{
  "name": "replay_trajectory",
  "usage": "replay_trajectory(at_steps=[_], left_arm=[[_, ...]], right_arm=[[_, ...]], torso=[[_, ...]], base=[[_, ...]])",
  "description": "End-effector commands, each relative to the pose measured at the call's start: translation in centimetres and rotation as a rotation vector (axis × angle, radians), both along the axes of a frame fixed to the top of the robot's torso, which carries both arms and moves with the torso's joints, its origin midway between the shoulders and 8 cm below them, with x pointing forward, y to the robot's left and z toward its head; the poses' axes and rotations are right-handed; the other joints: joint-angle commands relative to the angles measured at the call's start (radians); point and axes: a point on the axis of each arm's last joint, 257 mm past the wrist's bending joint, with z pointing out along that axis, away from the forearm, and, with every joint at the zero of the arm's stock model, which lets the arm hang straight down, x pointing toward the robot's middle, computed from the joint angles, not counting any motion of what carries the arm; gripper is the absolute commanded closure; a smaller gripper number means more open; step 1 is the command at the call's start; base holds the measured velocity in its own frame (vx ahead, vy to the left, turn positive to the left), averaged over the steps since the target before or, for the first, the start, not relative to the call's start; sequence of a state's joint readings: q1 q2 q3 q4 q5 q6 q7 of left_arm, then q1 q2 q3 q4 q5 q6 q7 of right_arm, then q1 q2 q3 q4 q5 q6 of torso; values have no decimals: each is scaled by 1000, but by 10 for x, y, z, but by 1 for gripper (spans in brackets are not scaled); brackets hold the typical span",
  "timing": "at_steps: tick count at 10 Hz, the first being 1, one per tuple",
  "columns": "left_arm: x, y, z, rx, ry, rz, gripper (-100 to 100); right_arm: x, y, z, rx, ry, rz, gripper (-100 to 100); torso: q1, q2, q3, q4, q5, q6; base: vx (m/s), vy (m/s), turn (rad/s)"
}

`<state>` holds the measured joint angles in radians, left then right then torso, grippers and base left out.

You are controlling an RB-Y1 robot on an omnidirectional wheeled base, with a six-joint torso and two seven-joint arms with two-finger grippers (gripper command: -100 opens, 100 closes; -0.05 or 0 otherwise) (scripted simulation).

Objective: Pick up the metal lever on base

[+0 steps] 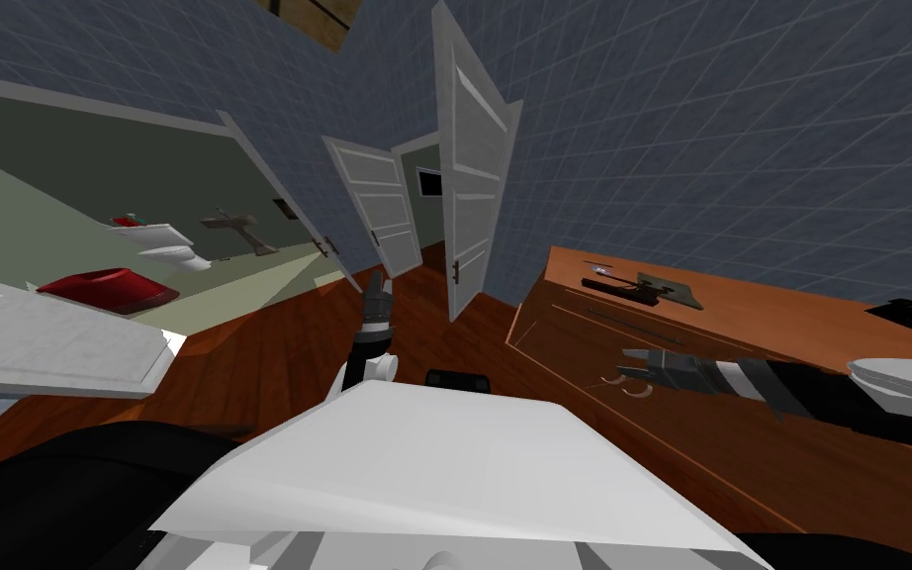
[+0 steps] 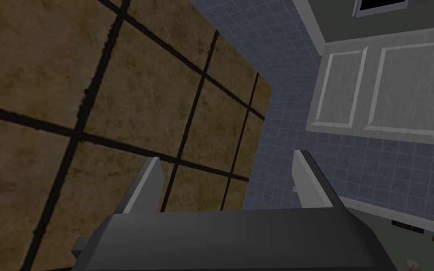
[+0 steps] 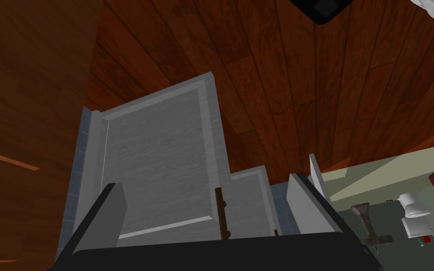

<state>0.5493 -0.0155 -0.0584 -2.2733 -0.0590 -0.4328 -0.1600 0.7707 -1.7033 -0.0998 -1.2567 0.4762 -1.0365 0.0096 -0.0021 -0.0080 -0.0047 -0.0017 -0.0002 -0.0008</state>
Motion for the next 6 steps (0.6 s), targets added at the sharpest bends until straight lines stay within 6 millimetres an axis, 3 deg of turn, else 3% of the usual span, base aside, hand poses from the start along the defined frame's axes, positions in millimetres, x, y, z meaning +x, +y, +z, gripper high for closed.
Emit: replay_trajectory(at_steps=[1,2,3,4,5,6], left_arm=[[0,0,0,0,0,0,0],[0,0,0,0,0,0,0],[0,0,0,0,0,0,0],[0,0,0,0,0,0,0],[0,0,0,0,0,0,0],[0,0,0,0,0,0,0]], right_arm=[[4,-10,10,-49,14,19,-100],[5,-10,11,-53,15,23,-100],[8,-29,20,-115,26,23,-100],[13,-29,25,-134,32,41,-100],[17,-47,34,-190,39,37,-100],[27,-46,43,-207,28,57,-100]], torso=[[0,0,0,0,0,0],[0,0,0,0,0,0],[-1,2,1,0,0,0],[-2,0,0,0,0,0],[-2,0,0,0,0,0],[-3,-2,-1,0,-1,0]], base=[[66,-12,6],[33,-16,2],[79,-33,12],[77,-30,13],[99,-63,21],[91,-58,15]])
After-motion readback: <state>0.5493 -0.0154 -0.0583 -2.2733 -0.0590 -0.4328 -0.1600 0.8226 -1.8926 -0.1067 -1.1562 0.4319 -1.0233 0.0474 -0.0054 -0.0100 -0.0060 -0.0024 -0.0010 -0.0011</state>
